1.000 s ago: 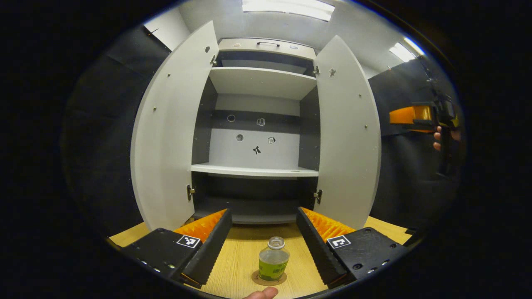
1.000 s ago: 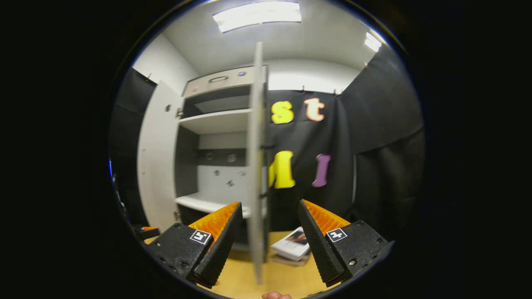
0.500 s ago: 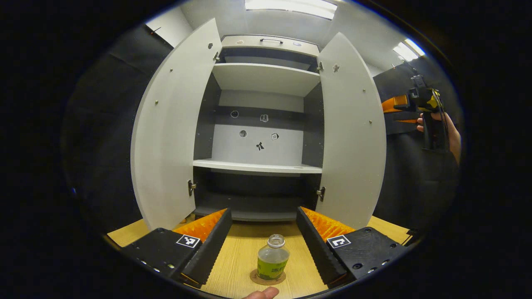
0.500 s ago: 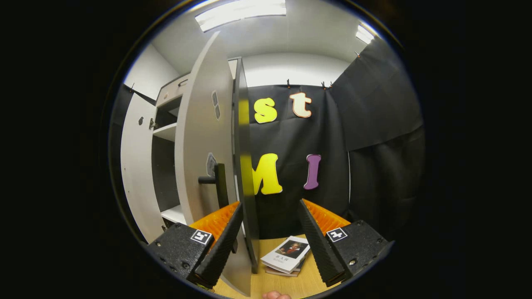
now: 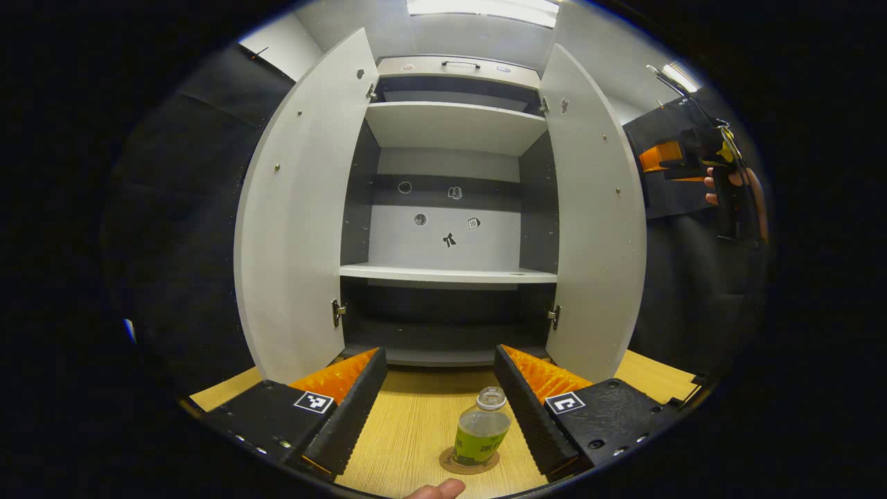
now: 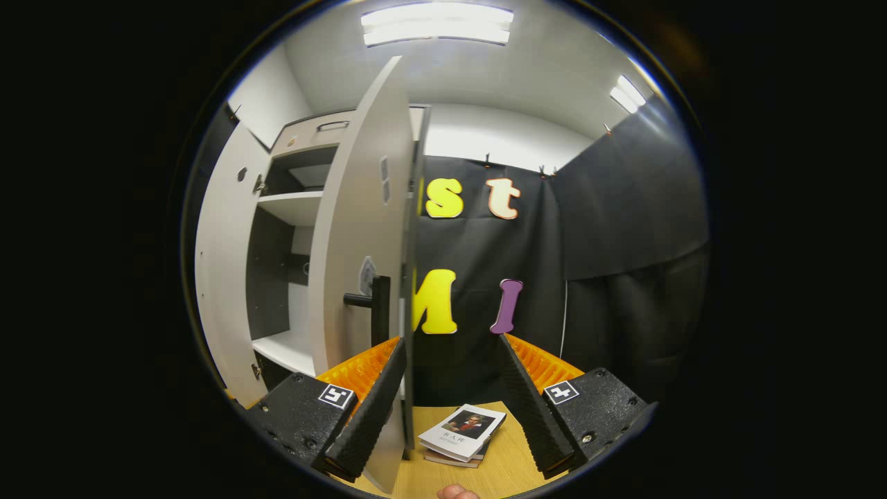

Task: Grasp the bottle in the cabinet with the left hand and place it on the coaster, then close the right door with the right hand and the left door with the left hand.

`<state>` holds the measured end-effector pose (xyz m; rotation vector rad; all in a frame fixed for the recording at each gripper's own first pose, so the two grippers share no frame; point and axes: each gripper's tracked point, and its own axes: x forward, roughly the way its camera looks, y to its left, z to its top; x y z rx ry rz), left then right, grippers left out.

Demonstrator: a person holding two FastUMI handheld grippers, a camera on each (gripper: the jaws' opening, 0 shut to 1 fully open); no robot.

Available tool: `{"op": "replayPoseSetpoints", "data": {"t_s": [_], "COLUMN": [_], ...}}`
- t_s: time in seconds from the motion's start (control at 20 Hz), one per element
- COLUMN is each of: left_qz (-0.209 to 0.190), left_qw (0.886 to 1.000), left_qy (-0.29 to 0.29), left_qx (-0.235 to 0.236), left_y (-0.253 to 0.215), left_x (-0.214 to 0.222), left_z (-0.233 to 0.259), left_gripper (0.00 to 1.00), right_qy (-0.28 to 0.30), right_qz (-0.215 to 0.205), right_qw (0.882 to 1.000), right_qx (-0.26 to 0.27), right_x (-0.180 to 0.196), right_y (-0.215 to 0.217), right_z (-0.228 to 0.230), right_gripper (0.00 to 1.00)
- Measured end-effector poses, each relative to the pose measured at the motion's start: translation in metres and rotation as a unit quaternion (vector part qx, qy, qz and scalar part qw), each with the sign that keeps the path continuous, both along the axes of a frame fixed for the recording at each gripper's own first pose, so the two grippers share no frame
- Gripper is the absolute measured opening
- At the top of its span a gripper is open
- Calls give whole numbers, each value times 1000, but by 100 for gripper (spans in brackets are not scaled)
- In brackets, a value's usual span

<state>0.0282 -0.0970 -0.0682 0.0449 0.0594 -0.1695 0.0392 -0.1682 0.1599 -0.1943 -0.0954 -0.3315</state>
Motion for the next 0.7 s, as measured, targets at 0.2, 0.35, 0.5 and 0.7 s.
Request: {"op": "replayPoseSetpoints", "data": {"t_s": [0.2, 0.35, 0.5, 0.7], "left_qz": [9, 15, 23, 32], "left_qw": [1000, 1000, 1000, 999], "left_qy": [-9, -13, -12, -8], "left_qx": [6, 11, 12, 14], "left_y": [11, 21, 31, 42], "left_x": [-4, -6, -8, -13], "left_z": [4, 6, 6, 4], "left_gripper": [95, 95, 95, 95], "right_qy": [19, 17, 22, 19], "right_qz": [52, 89, 126, 142], "right_qw": [998, 996, 991, 989], "right_qx": [20, 27, 27, 45], "right_x": [19, 41, 62, 70], "right_y": [38, 66, 89, 97], "right_z": [-8, -11, -21, -22], "right_gripper": [82, 82, 82, 83]}}
